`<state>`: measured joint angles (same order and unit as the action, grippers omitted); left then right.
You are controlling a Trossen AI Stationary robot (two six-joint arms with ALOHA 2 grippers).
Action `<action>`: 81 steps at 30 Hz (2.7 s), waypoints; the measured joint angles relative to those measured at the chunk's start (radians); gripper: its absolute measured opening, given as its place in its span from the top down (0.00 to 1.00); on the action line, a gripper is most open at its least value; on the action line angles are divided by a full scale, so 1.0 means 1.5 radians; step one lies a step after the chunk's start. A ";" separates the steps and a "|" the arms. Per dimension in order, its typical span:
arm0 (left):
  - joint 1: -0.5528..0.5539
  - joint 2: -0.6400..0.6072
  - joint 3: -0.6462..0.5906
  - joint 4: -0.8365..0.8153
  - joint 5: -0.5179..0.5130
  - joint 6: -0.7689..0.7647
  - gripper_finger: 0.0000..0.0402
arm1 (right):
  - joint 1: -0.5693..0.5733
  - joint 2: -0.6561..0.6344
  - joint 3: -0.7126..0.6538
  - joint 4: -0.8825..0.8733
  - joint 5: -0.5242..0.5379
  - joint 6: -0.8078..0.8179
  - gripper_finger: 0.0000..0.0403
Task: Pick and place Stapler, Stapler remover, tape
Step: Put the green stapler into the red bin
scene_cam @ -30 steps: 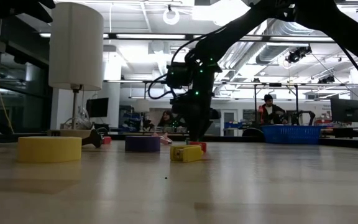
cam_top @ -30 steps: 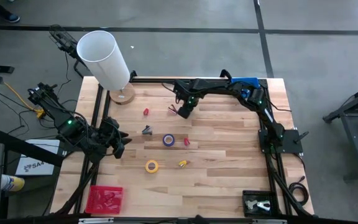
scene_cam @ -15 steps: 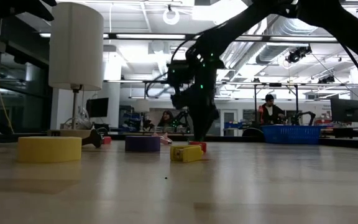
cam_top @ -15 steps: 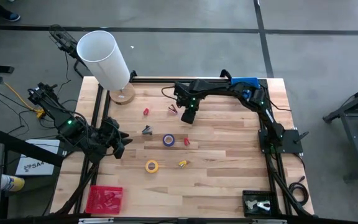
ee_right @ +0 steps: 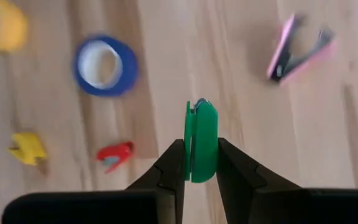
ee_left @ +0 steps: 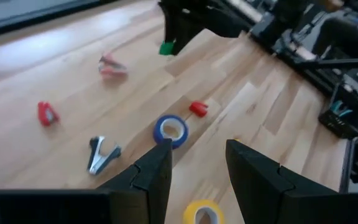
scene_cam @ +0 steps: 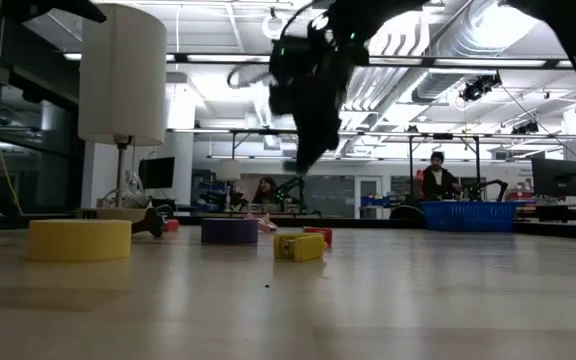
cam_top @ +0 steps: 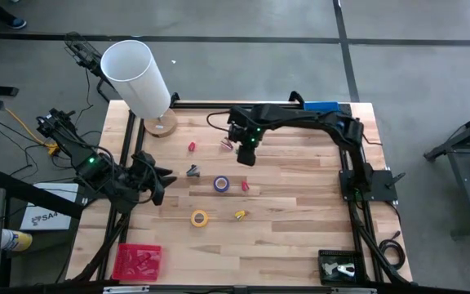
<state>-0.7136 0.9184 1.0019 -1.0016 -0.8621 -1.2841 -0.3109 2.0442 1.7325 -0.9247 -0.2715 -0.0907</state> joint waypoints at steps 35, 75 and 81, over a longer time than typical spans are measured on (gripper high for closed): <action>0.163 0.025 0.000 0.579 -0.013 0.747 0.58 | 0.145 -0.201 0.003 0.430 -0.048 -0.027 0.86; 0.228 0.028 0.000 0.638 0.110 0.766 0.46 | 0.156 -0.199 0.002 0.500 -0.033 -0.032 0.86; 0.228 0.036 0.000 0.669 0.110 0.802 0.46 | 0.159 -0.182 0.002 0.499 -0.032 -0.022 0.86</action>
<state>-0.3710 0.9719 1.0019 0.0016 -0.6976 -0.0818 -0.0722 1.7705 1.7359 -0.1755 -0.3202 -0.1234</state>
